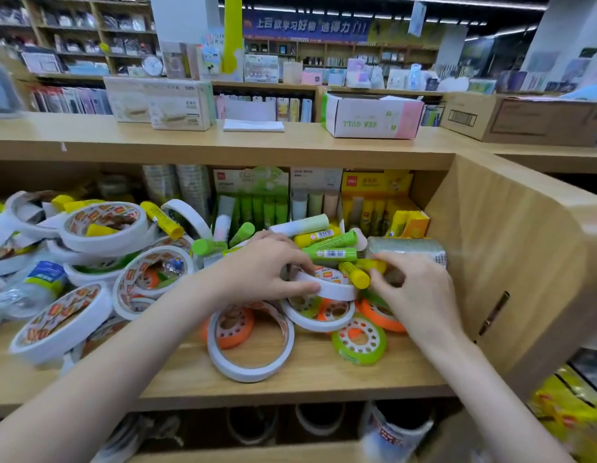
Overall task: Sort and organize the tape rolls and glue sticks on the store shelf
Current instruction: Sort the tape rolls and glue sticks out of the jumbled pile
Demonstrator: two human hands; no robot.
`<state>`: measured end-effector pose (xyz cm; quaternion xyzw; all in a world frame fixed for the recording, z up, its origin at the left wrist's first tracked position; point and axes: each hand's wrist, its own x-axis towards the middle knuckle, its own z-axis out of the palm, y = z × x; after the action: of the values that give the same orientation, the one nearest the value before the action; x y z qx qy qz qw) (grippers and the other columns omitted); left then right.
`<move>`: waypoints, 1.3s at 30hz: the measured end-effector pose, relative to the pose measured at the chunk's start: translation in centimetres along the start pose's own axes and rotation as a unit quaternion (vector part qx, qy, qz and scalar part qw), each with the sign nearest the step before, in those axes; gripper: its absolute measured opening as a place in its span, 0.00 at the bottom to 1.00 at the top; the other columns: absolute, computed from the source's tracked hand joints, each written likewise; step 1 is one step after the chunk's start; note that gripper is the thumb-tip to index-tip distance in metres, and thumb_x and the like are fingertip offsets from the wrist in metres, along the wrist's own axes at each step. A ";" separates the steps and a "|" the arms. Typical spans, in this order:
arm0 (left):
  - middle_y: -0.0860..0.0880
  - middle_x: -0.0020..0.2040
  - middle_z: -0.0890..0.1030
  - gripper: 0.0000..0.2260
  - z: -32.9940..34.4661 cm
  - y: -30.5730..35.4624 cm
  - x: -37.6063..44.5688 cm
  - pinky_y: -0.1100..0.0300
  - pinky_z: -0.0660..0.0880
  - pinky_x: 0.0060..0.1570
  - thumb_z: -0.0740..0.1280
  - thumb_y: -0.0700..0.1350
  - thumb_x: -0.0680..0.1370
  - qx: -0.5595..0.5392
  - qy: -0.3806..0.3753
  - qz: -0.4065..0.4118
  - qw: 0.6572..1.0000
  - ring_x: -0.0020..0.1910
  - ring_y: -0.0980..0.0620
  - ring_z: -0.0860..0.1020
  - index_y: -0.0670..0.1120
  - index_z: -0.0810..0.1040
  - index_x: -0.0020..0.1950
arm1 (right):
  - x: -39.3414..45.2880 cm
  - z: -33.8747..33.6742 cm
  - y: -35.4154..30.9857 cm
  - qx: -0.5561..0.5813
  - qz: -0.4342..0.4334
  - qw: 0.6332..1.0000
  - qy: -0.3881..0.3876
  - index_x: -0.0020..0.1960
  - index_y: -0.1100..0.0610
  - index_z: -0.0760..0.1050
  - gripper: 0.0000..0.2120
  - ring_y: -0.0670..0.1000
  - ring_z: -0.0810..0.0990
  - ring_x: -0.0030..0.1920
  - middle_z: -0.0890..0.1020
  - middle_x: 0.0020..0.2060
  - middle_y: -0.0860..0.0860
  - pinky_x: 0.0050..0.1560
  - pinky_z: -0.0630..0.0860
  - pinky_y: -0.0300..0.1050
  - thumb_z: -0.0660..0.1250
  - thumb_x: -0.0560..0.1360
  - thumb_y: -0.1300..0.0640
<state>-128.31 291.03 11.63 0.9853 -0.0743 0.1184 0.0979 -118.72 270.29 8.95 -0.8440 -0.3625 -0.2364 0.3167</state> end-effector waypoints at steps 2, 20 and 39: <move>0.55 0.48 0.81 0.23 -0.1 -0.3 -0.2 0.56 0.66 0.58 0.56 0.67 0.71 -0.028 0.008 0.010 1.000 0.51 0.57 0.74 0.53 0.80 0.52 | 1.1 -1.4 -0.2 0.042 -0.008 0.996 0.076 0.48 0.56 0.81 0.07 0.54 0.78 0.38 0.83 0.38 0.52 0.41 0.75 0.47 0.70 0.71 0.59; 0.57 0.61 0.73 0.32 1.8 1.8 -2.7 0.55 0.42 0.71 0.61 0.66 0.69 0.048 0.027 0.057 0.997 0.64 0.60 0.64 0.55 0.66 0.70 | 1.2 -2.0 -0.2 -0.121 -0.061 0.972 -0.193 0.55 0.49 0.76 0.13 0.49 0.78 0.44 0.81 0.39 0.47 0.40 0.72 0.44 0.67 0.72 0.48; 0.53 0.42 0.76 0.09 0.0 0.5 -0.3 0.69 0.69 0.38 0.64 0.33 0.75 -0.189 0.266 -0.056 0.944 0.40 0.61 0.74 0.46 0.73 0.50 | -0.2 -1.5 0.9 0.079 -0.128 0.988 -0.044 0.51 0.56 0.80 0.09 0.47 0.72 0.56 0.79 0.51 0.48 0.58 0.64 0.34 0.65 0.75 0.54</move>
<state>-128.72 290.59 11.66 0.8840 -0.0112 0.3539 0.3051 -118.41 268.68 9.52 -0.7728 -0.4984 -0.2084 0.3332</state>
